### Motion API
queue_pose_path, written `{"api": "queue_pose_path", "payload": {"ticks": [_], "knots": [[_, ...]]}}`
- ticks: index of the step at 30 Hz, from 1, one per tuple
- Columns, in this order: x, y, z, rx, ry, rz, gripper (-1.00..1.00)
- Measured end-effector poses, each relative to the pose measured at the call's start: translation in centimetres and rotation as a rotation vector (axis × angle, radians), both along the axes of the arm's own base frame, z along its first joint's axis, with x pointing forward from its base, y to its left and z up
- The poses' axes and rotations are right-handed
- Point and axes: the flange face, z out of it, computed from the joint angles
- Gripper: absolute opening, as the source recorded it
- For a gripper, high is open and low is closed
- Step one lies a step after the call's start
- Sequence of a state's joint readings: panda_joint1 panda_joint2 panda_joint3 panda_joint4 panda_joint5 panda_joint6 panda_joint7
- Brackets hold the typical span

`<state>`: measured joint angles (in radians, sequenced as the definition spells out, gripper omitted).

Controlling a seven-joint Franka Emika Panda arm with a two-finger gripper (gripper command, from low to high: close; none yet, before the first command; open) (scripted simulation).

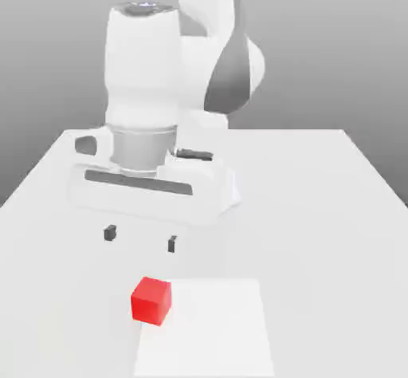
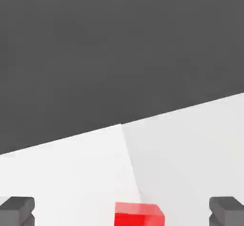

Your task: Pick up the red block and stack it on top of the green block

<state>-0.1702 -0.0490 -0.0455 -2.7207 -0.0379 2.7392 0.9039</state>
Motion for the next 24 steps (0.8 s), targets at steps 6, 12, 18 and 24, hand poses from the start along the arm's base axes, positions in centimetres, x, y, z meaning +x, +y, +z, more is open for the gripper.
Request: {"api": "queue_pose_path", "payload": {"ticks": [6, 12, 18, 24], "knots": [[-1.8, -0.1, -7.6, 0.028, 0.061, -0.023, 0.0], [-1.9, 0.0, -9.7, 0.028, 0.062, -0.022, -1.0], [-1.8, 0.0, -7.5, 0.028, 0.062, -0.023, -1.0], [-0.2, -2.8, -3.4, 0.04, 0.059, -0.135, -1.0]]}}
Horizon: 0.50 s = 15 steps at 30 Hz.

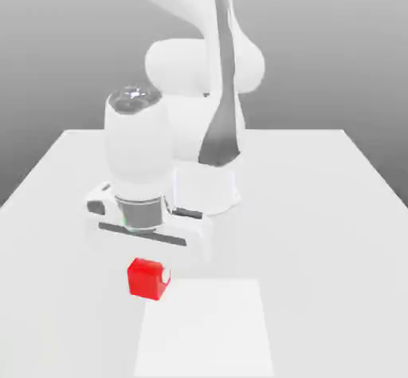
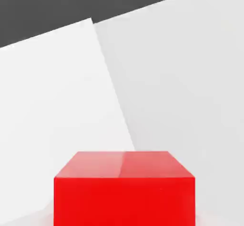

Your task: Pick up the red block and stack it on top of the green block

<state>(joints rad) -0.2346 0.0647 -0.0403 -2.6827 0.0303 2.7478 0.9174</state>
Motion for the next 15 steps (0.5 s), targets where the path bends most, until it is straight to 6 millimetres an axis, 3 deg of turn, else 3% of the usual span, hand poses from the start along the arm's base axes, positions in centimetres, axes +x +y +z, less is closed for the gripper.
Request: {"api": "queue_pose_path", "payload": {"ticks": [8, 15], "knots": [[5.4, -10.0, 1.6, 0.016, -0.001, -0.368, -1.0], [7.5, -20.5, 3.0, 0.004, 0.003, -0.695, -1.0]]}}
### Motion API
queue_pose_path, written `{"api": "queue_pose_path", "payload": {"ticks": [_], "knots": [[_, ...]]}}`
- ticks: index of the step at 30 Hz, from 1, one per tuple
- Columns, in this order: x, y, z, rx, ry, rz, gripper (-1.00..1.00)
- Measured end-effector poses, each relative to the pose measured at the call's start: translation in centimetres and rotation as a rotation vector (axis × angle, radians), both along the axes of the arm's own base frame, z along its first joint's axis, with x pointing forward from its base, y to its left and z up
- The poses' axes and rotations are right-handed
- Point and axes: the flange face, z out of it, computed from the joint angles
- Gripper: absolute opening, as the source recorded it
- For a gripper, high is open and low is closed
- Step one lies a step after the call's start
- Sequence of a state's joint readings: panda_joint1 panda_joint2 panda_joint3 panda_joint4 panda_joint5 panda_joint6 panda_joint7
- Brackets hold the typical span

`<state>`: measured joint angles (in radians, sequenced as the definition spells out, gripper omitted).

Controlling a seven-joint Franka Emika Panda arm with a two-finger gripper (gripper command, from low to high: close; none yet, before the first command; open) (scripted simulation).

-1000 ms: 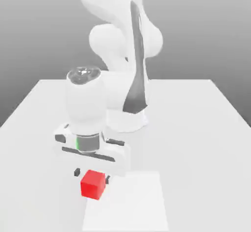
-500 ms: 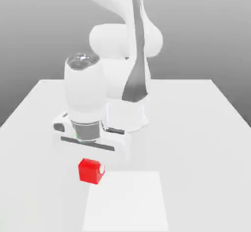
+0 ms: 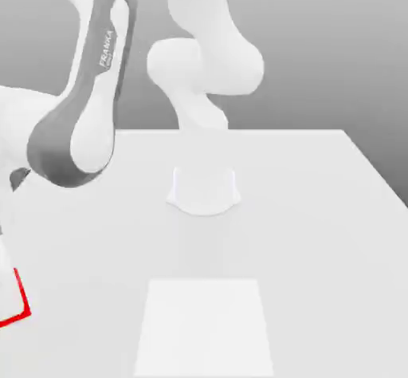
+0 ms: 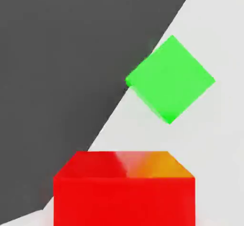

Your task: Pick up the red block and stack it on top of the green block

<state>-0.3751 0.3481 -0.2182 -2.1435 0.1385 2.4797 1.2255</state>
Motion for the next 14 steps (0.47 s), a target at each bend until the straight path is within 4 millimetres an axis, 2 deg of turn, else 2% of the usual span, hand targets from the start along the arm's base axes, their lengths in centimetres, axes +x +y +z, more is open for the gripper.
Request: {"api": "queue_pose_path", "payload": {"ticks": [1, 2, 4, 5, 10, 11, 12, 14], "knots": [[0.1, -1.5, 0.2, -0.003, 0.002, -0.045, -1.0], [0.2, -2.3, -0.6, -0.005, 0.003, -0.068, -1.0], [0.3, -2.9, -3.4, -0.007, 0.004, -0.084, -1.0], [0.2, -2.9, -5.0, -0.008, 0.005, -0.087, 1.0], [0.2, -2.9, -5.0, -0.008, 0.005, -0.087, 1.0], [0.2, -3.0, -5.8, -0.008, 0.006, -0.088, 1.0], [0.2, -3.0, -5.3, -0.008, 0.006, -0.089, 1.0], [0.3, -3.0, -2.7, -0.009, 0.006, -0.089, 1.0]]}}
